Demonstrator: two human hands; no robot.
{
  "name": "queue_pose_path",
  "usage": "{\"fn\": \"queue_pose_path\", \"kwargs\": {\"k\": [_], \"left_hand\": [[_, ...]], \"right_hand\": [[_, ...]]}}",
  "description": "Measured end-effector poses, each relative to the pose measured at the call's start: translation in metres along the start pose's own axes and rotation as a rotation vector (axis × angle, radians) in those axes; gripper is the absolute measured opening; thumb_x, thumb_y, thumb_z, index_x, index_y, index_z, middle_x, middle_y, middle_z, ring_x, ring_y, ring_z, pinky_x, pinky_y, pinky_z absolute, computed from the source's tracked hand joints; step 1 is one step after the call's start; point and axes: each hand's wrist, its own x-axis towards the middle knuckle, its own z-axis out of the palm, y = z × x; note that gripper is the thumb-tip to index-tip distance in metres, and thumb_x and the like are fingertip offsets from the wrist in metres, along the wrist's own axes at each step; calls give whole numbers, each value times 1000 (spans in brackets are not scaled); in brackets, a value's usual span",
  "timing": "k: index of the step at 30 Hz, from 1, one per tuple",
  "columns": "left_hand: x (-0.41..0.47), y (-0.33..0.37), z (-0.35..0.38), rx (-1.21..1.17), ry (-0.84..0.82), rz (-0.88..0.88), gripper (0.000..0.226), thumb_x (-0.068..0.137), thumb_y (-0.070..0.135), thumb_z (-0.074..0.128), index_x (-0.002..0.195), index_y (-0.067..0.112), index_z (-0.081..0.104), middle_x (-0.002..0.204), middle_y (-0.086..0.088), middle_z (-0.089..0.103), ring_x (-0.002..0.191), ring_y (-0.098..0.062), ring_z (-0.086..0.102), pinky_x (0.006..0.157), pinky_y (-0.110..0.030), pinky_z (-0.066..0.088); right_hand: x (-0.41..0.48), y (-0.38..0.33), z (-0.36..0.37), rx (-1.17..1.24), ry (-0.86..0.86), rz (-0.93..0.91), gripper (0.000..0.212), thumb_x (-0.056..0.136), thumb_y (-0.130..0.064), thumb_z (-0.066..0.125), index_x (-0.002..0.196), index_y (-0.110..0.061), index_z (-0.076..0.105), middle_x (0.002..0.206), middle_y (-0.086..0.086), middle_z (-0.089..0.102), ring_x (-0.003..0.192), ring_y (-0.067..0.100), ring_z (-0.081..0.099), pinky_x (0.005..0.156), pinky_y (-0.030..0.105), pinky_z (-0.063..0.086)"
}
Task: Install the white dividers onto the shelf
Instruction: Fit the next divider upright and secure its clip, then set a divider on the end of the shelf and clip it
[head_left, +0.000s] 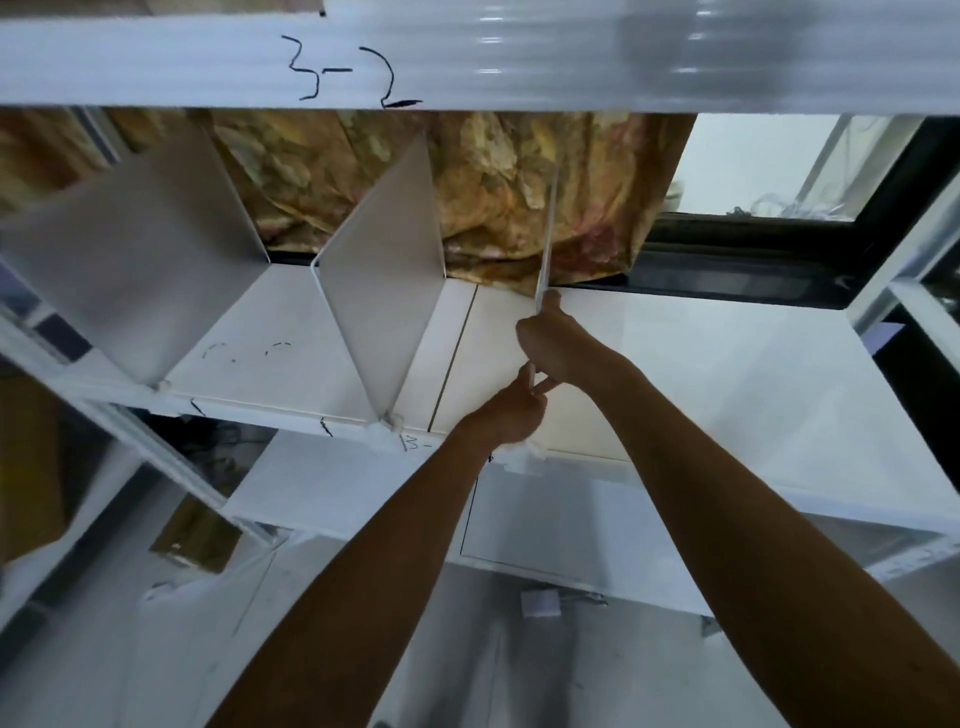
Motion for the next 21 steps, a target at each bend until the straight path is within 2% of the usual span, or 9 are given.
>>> {"fn": "queue_pose_path", "kwargs": {"k": [2,4,5,7,9,10,13,16,21], "left_hand": [[-1,-2,3,-20,38,5,64,100,14,34,159,21,11,153,-5,44,92,-18,64,60,-22,48],[-2,-6,6,-41,47,22,64,99,16,38,159,22,15,157,-4,40,117,-29,62,78,-30,54],[-3,-11,5,-68,38,35,62,100,20,42,158,23,20,157,-6,40,126,-33,56,92,-37,53],[-9,-26,5,-125,14,29,60,100,35,50,156,27,28,154,-9,44,133,-35,51,108,-47,45],[-17,-42,0,-135,8,-11,63,97,45,55,154,30,33,152,-7,47,132,-30,53,109,-46,45],[-22,-53,-6,-142,20,-21,61,97,45,56,152,31,35,152,-6,47,131,-27,53,109,-45,46],[-43,-80,-32,-184,77,-18,51,98,39,56,147,28,44,147,-9,52,132,-29,53,110,-44,44],[-71,-113,-67,-171,131,-13,47,100,36,54,145,23,49,147,-5,51,133,-23,51,112,-39,41],[-122,-181,-136,-197,252,-36,35,100,25,54,133,13,60,132,-7,61,121,-25,58,101,-37,46]], "right_hand": [[1,-1,0,34,-42,27,58,89,-7,41,141,-13,18,118,17,51,116,46,53,84,62,55],[3,-4,0,79,-56,53,53,88,-4,43,134,-17,21,117,17,51,113,47,54,68,63,58],[3,-6,0,116,-47,66,49,89,-3,44,131,-19,23,119,18,51,112,48,54,66,63,59],[2,-11,2,162,-20,127,40,91,-5,49,128,-14,34,116,18,53,115,47,53,80,63,57],[1,-9,3,208,7,176,7,95,-14,53,100,-19,51,103,8,57,124,41,49,103,58,46],[3,-8,6,222,33,178,7,96,-17,52,91,-22,51,104,3,59,125,39,49,107,57,41],[6,-5,10,169,62,124,19,95,-18,50,114,-20,50,117,6,55,119,40,55,96,58,50],[-11,17,16,60,-58,149,42,99,-27,48,137,-12,38,119,16,55,99,37,63,78,47,57],[-52,52,58,-320,-184,227,39,96,-38,50,118,-6,49,104,14,62,77,30,64,69,34,52]]}}
